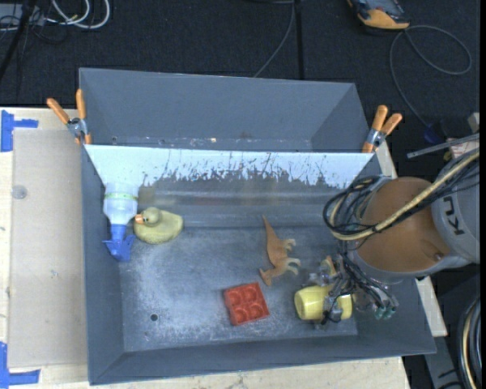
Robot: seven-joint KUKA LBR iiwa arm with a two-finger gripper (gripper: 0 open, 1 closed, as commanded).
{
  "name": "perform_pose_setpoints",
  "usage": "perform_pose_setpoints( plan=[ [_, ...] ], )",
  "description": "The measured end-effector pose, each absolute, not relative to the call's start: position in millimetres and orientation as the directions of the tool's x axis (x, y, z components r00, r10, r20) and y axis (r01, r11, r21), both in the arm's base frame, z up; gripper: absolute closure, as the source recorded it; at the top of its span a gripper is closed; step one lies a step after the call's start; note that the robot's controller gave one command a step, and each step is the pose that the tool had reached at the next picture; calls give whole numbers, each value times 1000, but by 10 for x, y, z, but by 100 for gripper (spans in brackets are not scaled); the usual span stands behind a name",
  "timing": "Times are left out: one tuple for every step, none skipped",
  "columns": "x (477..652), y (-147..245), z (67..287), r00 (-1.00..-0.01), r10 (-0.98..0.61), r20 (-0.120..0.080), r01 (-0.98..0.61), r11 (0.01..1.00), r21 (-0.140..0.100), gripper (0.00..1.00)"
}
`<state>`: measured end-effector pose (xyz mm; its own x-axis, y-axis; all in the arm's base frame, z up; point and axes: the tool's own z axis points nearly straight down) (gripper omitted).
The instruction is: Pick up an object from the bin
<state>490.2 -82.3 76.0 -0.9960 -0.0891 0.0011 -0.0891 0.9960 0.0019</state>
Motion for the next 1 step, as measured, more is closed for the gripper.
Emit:
perform_pose_setpoints(
  plan=[
    [4902,-822,761,-996,-90,1,-90,996,2,100]
  ],
)
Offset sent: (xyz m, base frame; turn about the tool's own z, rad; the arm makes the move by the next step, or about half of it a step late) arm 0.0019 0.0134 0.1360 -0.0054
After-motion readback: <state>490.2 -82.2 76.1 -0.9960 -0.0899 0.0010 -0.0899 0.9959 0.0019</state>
